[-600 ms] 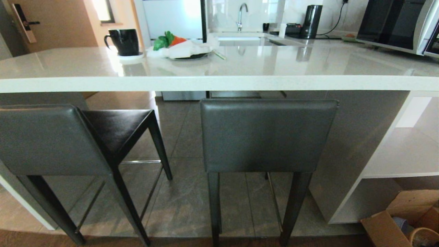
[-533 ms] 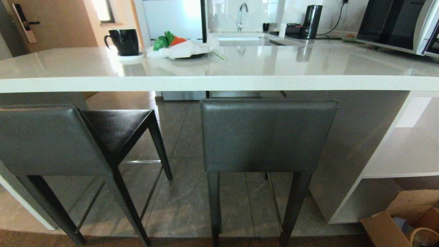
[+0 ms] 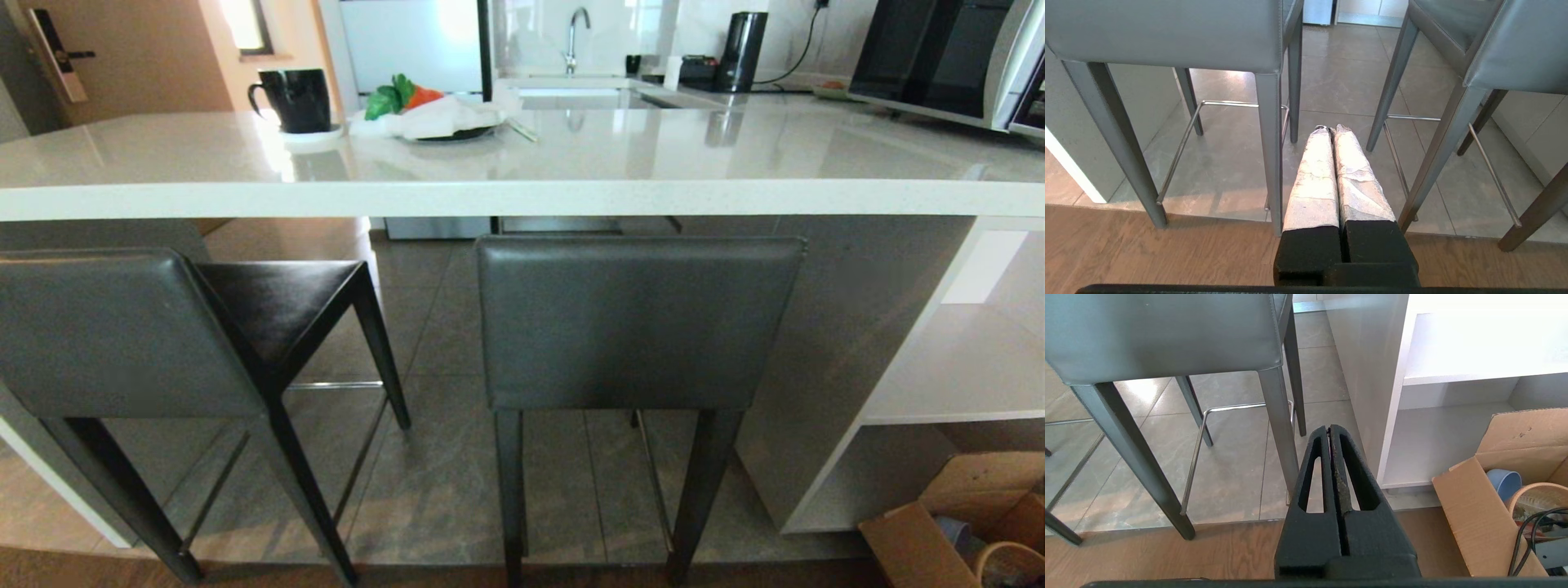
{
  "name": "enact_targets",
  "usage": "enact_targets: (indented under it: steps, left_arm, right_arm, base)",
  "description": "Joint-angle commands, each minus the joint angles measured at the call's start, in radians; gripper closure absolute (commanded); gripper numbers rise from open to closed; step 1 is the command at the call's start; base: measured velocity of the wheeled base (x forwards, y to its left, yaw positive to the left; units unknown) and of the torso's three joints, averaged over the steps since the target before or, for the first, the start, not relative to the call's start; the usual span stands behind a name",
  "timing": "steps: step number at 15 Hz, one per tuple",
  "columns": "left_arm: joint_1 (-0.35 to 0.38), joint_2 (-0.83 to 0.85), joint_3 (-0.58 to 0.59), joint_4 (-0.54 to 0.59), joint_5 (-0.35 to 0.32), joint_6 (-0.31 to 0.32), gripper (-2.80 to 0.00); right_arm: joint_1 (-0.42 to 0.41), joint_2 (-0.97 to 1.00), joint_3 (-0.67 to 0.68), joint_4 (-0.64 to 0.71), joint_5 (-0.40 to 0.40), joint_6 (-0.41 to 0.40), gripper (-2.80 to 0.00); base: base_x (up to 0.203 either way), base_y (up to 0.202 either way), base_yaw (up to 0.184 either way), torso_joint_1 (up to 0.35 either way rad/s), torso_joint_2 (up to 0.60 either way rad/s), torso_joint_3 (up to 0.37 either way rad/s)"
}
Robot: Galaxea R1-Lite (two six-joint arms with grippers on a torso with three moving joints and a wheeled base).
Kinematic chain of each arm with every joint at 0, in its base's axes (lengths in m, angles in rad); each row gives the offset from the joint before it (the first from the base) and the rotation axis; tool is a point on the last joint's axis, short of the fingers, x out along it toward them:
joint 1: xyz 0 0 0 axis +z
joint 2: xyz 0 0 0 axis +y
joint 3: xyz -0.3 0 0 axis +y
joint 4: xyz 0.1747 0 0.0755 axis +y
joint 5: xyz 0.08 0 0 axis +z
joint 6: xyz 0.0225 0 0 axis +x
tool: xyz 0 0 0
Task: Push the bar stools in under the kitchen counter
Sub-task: Pull the gray chair out from under the dining table
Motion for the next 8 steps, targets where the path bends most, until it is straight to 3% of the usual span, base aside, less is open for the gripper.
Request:
enact_targets:
  steps: [1, 8]
  left_arm:
    - [0.000, 0.002, 0.003, 0.000, 0.000, -0.001, 0.00]
    - [0.000, 0.002, 0.003, 0.000, 0.000, -0.001, 0.00]
  right_arm:
    - [0.000, 0.002, 0.000, 0.000, 0.000, 0.001, 0.00]
    - [0.000, 0.002, 0.000, 0.000, 0.000, 0.001, 0.00]
  base:
    - [0.000, 0.000, 0.000, 0.000, 0.00, 0.000]
    - [0.000, 0.000, 0.000, 0.000, 0.00, 0.000]
